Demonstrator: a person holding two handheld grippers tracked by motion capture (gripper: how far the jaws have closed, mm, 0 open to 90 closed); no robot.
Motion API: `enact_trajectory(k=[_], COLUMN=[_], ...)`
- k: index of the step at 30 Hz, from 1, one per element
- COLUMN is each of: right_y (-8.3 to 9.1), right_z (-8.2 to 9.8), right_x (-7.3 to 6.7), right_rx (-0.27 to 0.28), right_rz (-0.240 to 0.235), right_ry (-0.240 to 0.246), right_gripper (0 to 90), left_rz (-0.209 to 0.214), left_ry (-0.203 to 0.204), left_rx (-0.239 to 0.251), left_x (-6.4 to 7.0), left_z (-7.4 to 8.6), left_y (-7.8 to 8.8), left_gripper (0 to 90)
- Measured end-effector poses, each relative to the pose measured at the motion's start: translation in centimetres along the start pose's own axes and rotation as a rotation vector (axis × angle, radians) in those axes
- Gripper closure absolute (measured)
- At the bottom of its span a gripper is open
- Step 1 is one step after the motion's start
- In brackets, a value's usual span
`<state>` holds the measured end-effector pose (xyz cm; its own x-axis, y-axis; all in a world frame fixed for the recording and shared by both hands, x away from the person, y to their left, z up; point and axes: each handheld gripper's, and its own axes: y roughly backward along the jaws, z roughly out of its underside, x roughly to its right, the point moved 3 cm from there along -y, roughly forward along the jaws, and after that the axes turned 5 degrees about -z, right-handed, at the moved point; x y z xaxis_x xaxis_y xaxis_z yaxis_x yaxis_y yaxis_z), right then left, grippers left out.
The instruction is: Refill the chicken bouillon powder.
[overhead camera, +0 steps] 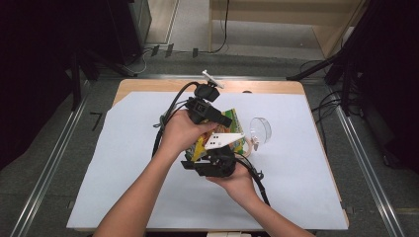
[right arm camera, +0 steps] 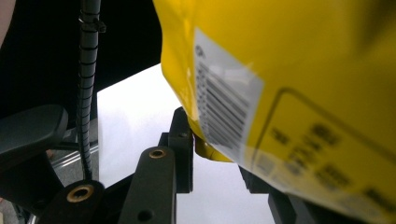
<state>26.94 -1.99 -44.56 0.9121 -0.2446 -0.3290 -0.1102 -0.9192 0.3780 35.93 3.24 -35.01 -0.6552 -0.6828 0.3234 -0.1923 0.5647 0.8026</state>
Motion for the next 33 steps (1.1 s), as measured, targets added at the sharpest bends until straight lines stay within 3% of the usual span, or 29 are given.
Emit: enact_trajectory(k=[8, 33], right_y=[0.08, -0.14], right_z=[-0.07, 0.05], right_x=[-0.05, -0.25], right_rx=[0.006, 0.008], right_rz=[0.01, 0.013], right_ry=[0.008, 0.015], right_gripper=[70.8, 71.2], left_rz=[0.015, 0.002], left_ry=[0.007, 0.001], left_rx=[0.005, 0.009], left_x=[-0.07, 0.03], left_z=[-0.09, 0.2], left_y=[0.08, 0.27], left_gripper=[81.7, 81.4])
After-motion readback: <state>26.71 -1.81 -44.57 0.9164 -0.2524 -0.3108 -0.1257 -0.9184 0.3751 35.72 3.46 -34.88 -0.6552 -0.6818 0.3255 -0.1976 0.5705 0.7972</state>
